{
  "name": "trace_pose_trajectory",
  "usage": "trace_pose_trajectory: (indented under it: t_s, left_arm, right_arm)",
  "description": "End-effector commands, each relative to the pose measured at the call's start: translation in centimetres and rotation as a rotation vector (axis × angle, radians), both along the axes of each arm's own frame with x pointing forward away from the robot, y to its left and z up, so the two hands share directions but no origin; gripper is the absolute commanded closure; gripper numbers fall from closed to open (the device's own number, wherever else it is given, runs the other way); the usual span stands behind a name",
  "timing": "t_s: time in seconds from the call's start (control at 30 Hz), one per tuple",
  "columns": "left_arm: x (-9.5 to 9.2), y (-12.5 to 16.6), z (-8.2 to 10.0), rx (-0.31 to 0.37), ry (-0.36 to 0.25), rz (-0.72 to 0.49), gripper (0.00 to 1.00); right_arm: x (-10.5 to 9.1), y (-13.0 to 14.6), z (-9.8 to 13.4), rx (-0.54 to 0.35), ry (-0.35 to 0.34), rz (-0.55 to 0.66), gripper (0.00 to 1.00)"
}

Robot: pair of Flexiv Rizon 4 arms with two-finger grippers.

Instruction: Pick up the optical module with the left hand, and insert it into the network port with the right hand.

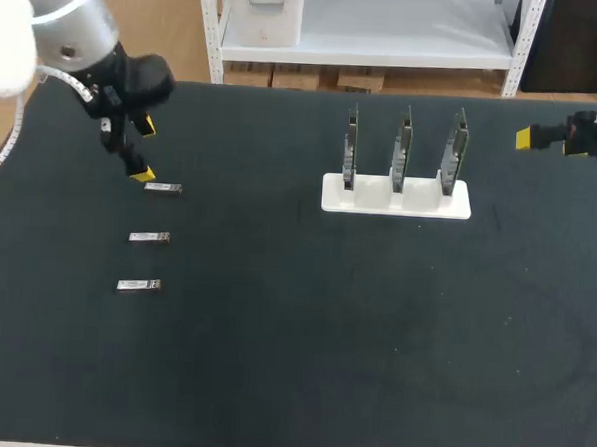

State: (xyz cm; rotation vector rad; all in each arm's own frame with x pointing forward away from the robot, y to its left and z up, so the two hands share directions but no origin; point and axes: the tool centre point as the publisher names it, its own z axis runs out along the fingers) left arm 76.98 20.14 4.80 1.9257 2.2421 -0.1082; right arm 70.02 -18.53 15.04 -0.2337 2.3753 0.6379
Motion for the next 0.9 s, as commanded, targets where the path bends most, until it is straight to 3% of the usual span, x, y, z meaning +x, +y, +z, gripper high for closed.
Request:
trace_pose_trajectory:
  t_s: [0.03, 0.47, 0.9]
  left_arm:
    - [0.7, -0.2, -1.4, 0.06, 0.031, -0.014, 0.0]
    - [-0.1, 0.6, -4.3, 0.122, 0.013, -0.046, 0.0]
    - [-0.2, 0.4, -5.8, 0.161, 0.025, -0.065, 0.0]
  right_arm:
    - [0.0, 0.1, 0.0, -0.002, -0.001, -0.003, 0.0]
    - [0.0, 0.1, 0.0, -0.002, -0.001, -0.003, 0.0]
    - [0.0, 0.1, 0.0, -0.002, -0.001, -0.003, 0.0]
